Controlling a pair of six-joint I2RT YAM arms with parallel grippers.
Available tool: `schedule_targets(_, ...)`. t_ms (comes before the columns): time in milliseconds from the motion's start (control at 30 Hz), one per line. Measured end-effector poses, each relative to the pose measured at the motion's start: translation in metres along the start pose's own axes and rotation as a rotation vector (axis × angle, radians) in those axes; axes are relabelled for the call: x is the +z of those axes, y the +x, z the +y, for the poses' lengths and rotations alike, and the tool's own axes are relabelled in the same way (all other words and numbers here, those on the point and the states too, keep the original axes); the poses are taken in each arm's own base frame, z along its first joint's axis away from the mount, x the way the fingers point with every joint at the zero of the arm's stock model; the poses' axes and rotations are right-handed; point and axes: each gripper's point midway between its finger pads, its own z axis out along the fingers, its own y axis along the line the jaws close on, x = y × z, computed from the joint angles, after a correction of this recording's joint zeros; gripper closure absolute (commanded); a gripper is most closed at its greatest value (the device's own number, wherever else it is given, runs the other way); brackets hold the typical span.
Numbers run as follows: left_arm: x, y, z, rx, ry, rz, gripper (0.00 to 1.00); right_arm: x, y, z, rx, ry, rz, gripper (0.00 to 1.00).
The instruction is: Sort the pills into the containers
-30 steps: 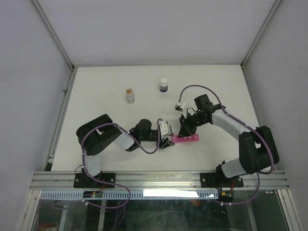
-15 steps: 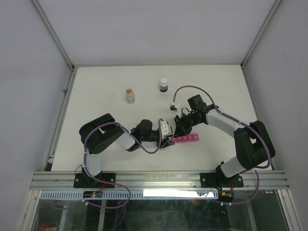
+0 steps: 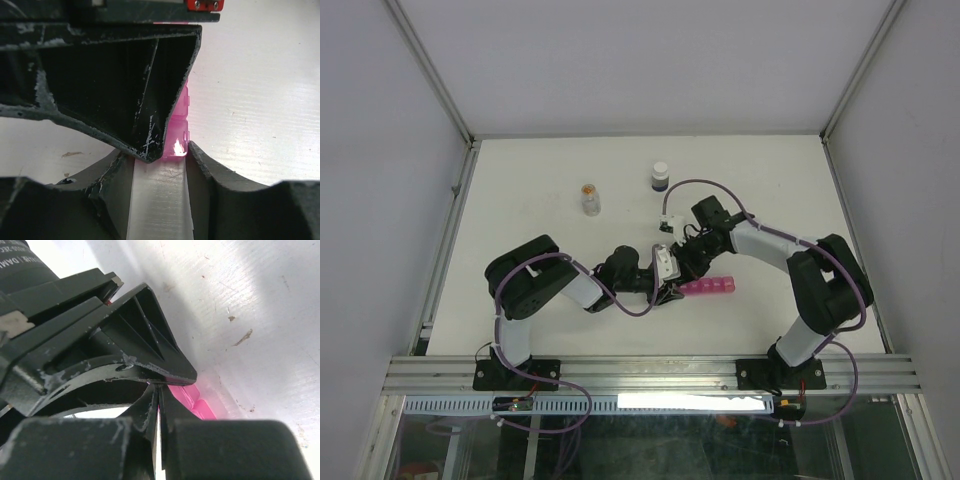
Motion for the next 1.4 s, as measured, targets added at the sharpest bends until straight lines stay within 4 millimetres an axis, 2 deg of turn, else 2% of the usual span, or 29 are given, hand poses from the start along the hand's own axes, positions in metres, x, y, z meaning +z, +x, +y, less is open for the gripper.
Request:
schedule_targets(133,0.0,0.0,0.0,0.0,0.0,0.0,0.59,-0.005,0.001,0.005,-0.013,-0.04,-0.009,1.0)
schedule_targets(400,0.001,-0.001,0.0,-0.001,0.002,0.002,0.59,-0.031,-0.01,0.018,-0.065,-0.104,-0.1,1.0)
schedule_targets(500,0.001,-0.001,0.001,-0.001,0.002,0.001,0.59,-0.028,-0.006,0.016,-0.063,-0.097,-0.08,1.0)
schedule_targets(633,0.002,0.0,0.001,-0.001,0.003,0.002,0.59,-0.009,0.014,-0.002,-0.006,-0.036,0.027,1.0)
schedule_targets(833,0.003,-0.001,0.001,-0.001,0.008,0.0,0.58,-0.009,0.009,-0.006,0.019,-0.019,0.025,1.0)
schedule_targets(933,0.004,-0.001,0.0,-0.001,0.014,-0.002,0.47,-0.012,0.008,-0.002,0.011,-0.058,0.01,0.94)
schedule_targets(1033,0.004,-0.001,-0.001,-0.005,0.021,-0.002,0.24,-0.022,0.007,0.005,0.009,-0.111,-0.022,0.86)
schedule_targets(1133,0.003,-0.002,-0.002,-0.026,0.016,-0.006,0.09,-0.039,-0.001,0.008,-0.011,-0.126,-0.086,0.8)
schedule_targets(1233,-0.003,-0.003,-0.003,-0.05,-0.009,-0.017,0.01,-0.063,-0.01,0.007,-0.041,-0.105,-0.171,0.76)
schedule_targets(1300,-0.012,-0.007,-0.004,-0.071,-0.025,-0.028,0.01,-0.081,-0.013,0.006,-0.062,-0.074,-0.23,0.72)
schedule_targets(1400,-0.026,-0.027,-0.005,-0.115,-0.06,-0.072,0.01,-0.108,-0.018,0.004,-0.093,-0.014,-0.318,0.6)
